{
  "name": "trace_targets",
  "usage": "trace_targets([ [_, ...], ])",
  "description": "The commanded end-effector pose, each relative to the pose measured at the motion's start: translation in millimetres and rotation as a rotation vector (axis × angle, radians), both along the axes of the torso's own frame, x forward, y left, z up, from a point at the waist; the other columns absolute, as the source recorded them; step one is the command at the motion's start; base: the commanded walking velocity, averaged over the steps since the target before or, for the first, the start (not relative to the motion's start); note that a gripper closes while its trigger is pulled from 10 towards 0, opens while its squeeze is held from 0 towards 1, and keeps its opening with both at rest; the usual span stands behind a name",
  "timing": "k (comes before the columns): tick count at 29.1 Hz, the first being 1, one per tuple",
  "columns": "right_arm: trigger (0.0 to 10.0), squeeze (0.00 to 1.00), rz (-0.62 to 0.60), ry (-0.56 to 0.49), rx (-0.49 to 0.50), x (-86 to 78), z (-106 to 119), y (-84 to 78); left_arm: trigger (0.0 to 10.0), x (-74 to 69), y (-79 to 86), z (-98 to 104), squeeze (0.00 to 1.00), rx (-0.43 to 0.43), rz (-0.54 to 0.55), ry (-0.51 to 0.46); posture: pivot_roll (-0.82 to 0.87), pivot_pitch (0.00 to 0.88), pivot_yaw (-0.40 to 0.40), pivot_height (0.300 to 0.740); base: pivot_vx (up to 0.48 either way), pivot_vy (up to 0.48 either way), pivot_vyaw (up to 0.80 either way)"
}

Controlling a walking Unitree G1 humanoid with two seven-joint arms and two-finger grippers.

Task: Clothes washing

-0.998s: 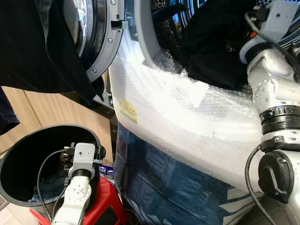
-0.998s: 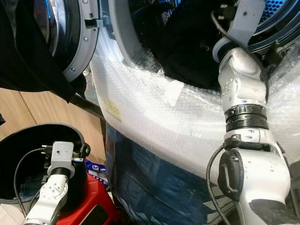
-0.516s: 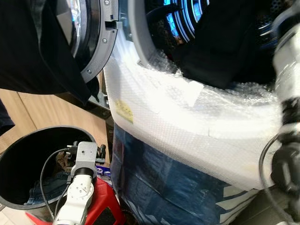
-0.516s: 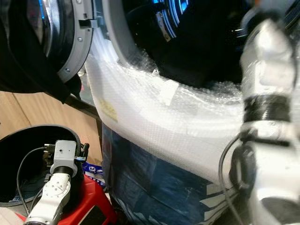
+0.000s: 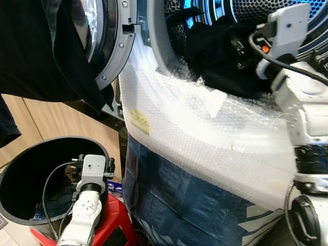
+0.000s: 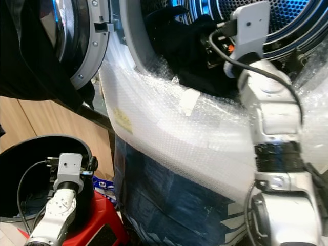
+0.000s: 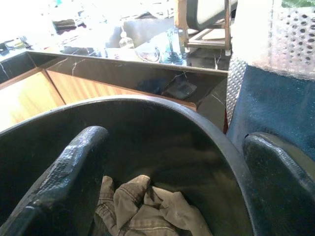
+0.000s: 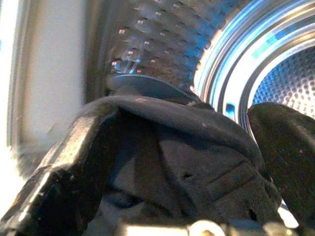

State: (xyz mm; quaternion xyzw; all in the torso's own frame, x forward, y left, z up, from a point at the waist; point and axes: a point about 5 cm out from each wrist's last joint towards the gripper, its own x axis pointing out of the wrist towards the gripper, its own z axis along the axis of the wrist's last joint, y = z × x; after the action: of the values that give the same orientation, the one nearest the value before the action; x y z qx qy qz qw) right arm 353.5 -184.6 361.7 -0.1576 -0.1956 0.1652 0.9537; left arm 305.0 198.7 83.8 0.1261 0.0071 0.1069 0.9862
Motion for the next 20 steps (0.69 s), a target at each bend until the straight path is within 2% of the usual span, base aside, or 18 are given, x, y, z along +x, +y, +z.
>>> trace_targets([
  [1, 10.0, 1.00, -0.016, -0.035, -0.049, -11.7, 11, -10.2, 10.0, 0.2, -1.4, 3, 0.00, 0.011, -0.004, -0.009, 0.01, 0.000, -0.090, 0.740, 0.000, 0.000, 0.00],
  [3, 10.0, 1.00, -0.026, -0.035, -0.053, -13.6, 12, -12.4, 10.0, 0.1, -1.2, 3, 0.00, 0.011, -0.004, -0.009, 0.01, 0.000, -0.090, 0.740, 0.000, 0.000, 0.00],
  [4, 10.0, 0.61, -0.034, -0.036, -0.056, -15.7, 12, -16.7, 10.0, 0.0, -1.2, 3, 0.00, 0.011, -0.004, -0.009, 0.00, 0.000, -0.085, 0.740, 0.000, 0.000, 0.00],
  [5, 10.0, 0.05, -0.044, -0.039, -0.060, -17.4, 13, -20.4, 10.0, -0.1, -1.1, 2, 0.00, 0.012, -0.005, -0.009, 0.00, 0.000, -0.084, 0.740, 0.000, 0.000, 0.00],
  [6, 10.0, 0.00, -0.063, -0.041, -0.059, -20.0, 13, -26.2, 10.0, -0.1, -1.4, 3, 0.00, 0.013, -0.010, -0.008, 0.00, 0.000, -0.080, 0.740, 0.000, 0.000, 0.00],
  [9, 10.0, 0.00, -0.069, -0.039, -0.025, -23.5, 12, -32.2, 10.0, 0.1, -2.0, 3, 0.00, 0.016, -0.016, -0.008, 0.01, 0.000, -0.077, 0.740, 0.000, 0.000, 0.00],
  [11, 10.0, 0.00, 0.055, 0.000, 0.125, -33.1, 10, -33.4, 10.0, 0.0, -1.7, 3, 0.00, 0.019, -0.019, -0.009, 0.01, 0.000, -0.073, 0.740, 0.000, 0.000, 0.00],
  [12, 10.0, 0.00, 0.085, 0.015, 0.144, -35.6, 9, -32.0, 10.0, -0.1, -1.4, 4, 0.00, 0.019, -0.019, -0.010, 0.01, 0.000, -0.072, 0.740, 0.000, 0.000, 0.00],
  [13, 10.0, 0.00, 0.085, 0.015, 0.144, -35.6, 9, -32.0, 10.0, -0.1, -1.4, 4, 0.00, 0.019, -0.019, -0.010, 0.01, 0.000, -0.072, 0.740, 0.000, 0.000, 0.00],
  [14, 10.0, 0.00, 0.153, 0.045, 0.115, -41.9, 2, -25.2, 10.0, -0.5, -1.0, 3, 0.00, 0.019, -0.017, -0.009, 0.01, 0.000, -0.072, 0.740, 0.000, 0.000, 0.00],
  [16, 10.0, 0.00, 0.214, 0.058, 0.073, -48.8, -5, -18.4, 10.0, -0.7, -0.7, 3, 0.00, 0.020, -0.018, -0.008, 0.02, 0.000, -0.073, 0.740, 0.000, 0.000, 0.00],
  [18, 10.0, 0.00, 0.237, 0.055, 0.064, -52.0, -7, -16.1, 10.0, -0.7, -0.6, 3, 0.00, 0.022, -0.019, -0.007, 0.02, 0.000, -0.073, 0.740, 0.000, 0.000, 0.00],
  [20, 10.0, 0.00, 0.293, 0.073, 0.139, -58.0, -7, -15.6, 10.0, -0.9, -0.2, 3, 0.00, 0.022, -0.019, -0.008, 0.02, 0.000, -0.076, 0.740, 0.000, 0.000, 0.00],
])
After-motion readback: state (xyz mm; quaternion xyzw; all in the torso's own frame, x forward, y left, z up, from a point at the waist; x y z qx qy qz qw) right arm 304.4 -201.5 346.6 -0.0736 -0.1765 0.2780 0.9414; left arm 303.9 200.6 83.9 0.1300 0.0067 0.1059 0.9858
